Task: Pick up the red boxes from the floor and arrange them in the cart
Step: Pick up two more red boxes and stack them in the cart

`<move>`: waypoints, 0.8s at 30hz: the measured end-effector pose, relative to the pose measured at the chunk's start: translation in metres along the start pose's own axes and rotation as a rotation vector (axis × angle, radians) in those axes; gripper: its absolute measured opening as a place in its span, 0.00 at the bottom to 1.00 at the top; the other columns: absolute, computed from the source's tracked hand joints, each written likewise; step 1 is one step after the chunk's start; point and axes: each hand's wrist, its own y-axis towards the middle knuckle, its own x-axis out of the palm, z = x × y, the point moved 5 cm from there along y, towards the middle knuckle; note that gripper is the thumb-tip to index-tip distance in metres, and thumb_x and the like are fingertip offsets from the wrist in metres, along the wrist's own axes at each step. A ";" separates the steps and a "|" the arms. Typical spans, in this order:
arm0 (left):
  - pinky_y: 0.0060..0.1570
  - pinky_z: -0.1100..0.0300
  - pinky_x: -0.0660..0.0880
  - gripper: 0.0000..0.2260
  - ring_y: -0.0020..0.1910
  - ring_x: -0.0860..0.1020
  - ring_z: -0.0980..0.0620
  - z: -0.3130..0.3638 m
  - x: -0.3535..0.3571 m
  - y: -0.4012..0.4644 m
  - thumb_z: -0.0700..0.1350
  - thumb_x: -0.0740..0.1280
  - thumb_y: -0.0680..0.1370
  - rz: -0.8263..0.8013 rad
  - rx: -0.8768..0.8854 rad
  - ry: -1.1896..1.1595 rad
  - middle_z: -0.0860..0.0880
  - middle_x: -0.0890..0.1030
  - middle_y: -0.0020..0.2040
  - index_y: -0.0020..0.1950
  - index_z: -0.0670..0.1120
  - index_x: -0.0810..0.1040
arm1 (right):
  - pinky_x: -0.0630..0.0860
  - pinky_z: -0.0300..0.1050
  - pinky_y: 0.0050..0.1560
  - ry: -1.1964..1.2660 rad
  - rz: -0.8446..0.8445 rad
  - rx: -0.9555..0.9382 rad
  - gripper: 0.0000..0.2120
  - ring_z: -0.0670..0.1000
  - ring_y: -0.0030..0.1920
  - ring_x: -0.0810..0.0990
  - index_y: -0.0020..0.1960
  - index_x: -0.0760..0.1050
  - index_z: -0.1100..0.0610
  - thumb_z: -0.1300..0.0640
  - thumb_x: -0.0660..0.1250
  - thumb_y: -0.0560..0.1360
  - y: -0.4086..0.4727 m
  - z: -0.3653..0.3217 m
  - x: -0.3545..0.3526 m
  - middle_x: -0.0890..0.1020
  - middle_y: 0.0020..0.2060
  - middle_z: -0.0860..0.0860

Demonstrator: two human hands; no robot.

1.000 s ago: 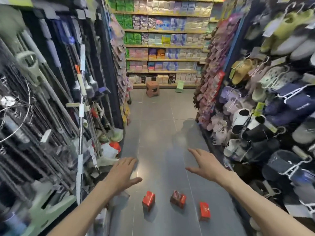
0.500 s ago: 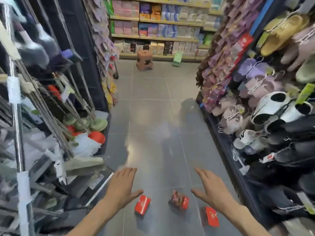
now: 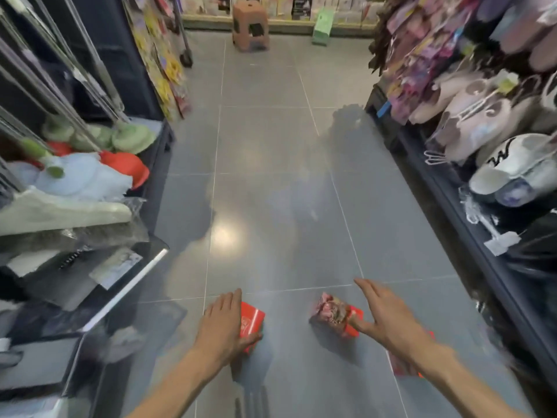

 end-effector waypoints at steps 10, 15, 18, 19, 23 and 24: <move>0.60 0.42 0.72 0.59 0.69 0.68 0.42 -0.022 0.162 0.058 0.74 0.66 0.68 -0.033 -0.267 -0.071 0.43 0.61 0.74 0.80 0.45 0.33 | 0.59 0.51 0.77 -0.012 0.071 -0.014 0.45 0.53 0.79 0.59 0.82 0.52 0.51 0.31 0.65 0.74 0.066 0.063 0.159 0.61 0.79 0.52; 0.51 0.49 0.74 0.45 0.60 0.74 0.46 -0.023 0.168 0.071 0.70 0.65 0.70 0.047 -0.229 -0.184 0.50 0.69 0.65 0.76 0.46 0.52 | 0.56 0.50 0.78 -0.028 0.060 0.016 0.47 0.52 0.79 0.57 0.82 0.48 0.48 0.29 0.64 0.73 0.083 0.082 0.182 0.58 0.80 0.51; 0.48 0.49 0.75 0.34 0.52 0.76 0.48 -0.024 0.154 0.072 0.71 0.64 0.68 0.112 -0.147 -0.204 0.53 0.72 0.56 0.64 0.53 0.60 | 0.58 0.53 0.78 -0.027 0.069 0.014 0.49 0.53 0.79 0.58 0.82 0.47 0.48 0.25 0.62 0.72 0.090 0.084 0.183 0.59 0.80 0.51; 0.48 0.49 0.75 0.34 0.52 0.76 0.48 -0.023 0.148 0.072 0.71 0.65 0.67 0.113 -0.111 -0.187 0.53 0.72 0.56 0.64 0.53 0.60 | 0.58 0.54 0.77 -0.023 0.073 0.012 0.50 0.54 0.79 0.58 0.82 0.48 0.48 0.25 0.62 0.71 0.090 0.083 0.183 0.60 0.80 0.51; 0.47 0.48 0.76 0.34 0.50 0.75 0.48 -0.016 0.126 0.066 0.67 0.68 0.65 0.123 -0.026 -0.180 0.53 0.71 0.55 0.65 0.53 0.61 | 0.58 0.54 0.78 -0.049 0.033 0.008 0.52 0.55 0.79 0.57 0.82 0.47 0.51 0.26 0.64 0.71 0.089 0.078 0.190 0.59 0.80 0.53; 0.48 0.48 0.76 0.34 0.50 0.75 0.49 -0.015 0.123 0.063 0.66 0.68 0.66 0.121 -0.019 -0.179 0.53 0.71 0.54 0.66 0.53 0.61 | 0.57 0.54 0.78 -0.056 0.005 0.011 0.53 0.55 0.79 0.57 0.83 0.46 0.52 0.27 0.66 0.70 0.089 0.077 0.194 0.59 0.80 0.54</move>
